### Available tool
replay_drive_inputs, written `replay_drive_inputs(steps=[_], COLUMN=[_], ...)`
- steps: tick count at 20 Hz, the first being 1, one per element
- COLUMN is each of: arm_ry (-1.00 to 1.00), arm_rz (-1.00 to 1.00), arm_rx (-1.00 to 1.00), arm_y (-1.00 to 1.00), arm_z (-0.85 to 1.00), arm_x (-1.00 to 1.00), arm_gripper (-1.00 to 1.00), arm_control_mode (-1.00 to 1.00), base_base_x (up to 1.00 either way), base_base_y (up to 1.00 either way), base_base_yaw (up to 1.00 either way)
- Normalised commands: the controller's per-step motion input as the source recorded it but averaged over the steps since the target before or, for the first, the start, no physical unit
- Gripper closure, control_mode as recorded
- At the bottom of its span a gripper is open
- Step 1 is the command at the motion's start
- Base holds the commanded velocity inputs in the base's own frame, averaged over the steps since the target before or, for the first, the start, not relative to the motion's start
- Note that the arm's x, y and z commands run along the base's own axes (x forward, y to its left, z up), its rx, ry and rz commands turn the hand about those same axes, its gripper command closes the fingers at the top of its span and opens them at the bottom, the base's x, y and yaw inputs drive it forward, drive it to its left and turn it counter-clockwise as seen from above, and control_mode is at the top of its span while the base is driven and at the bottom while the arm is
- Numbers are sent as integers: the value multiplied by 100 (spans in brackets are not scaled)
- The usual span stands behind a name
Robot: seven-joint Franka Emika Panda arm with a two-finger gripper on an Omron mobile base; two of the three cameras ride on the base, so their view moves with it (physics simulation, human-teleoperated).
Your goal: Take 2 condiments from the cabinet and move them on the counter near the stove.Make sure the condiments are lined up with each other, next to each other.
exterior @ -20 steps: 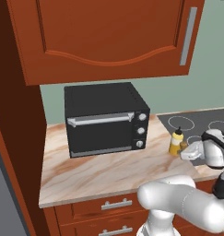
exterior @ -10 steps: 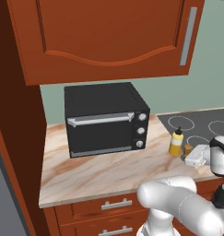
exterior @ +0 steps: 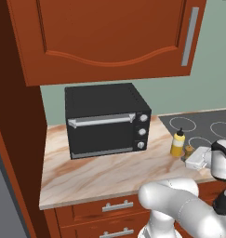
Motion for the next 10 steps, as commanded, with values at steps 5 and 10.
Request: replay_drive_inputs(steps=[5, 10], arm_ry=[0, 0], arm_rz=[0, 0], arm_rx=[4, 0], arm_y=[0, -24], arm_z=[0, -15], arm_x=[0, 10], arm_gripper=[-100, -100], arm_control_mode=[-100, -100], base_base_x=[0, 0], base_base_y=[0, 0], base_base_yaw=[0, 0])
